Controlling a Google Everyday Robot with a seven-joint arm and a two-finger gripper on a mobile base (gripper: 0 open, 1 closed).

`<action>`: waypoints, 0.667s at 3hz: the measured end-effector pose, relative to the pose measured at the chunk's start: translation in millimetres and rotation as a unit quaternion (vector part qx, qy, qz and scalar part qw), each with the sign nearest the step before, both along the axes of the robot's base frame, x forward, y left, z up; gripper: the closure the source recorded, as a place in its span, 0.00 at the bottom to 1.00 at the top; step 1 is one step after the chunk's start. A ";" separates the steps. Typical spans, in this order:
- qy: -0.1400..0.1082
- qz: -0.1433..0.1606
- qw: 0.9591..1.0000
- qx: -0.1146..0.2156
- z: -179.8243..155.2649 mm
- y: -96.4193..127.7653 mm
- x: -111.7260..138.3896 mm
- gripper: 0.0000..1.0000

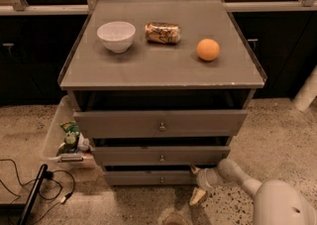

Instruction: Open bottom drawer

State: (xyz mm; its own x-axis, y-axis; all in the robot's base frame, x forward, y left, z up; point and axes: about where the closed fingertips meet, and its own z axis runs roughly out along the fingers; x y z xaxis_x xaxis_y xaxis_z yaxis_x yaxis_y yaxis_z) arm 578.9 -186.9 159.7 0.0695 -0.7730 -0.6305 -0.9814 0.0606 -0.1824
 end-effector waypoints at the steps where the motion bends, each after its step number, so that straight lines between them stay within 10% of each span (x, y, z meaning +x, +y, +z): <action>1: 0.000 0.000 1.000 0.000 -0.1 -0.3 0.5 0.00; 2: 0.000 0.000 1.000 0.000 -0.1 -0.3 0.5 0.19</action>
Offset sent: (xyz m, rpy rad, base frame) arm 0.0005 -0.0003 -0.0001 -0.0003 -0.0007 -0.0010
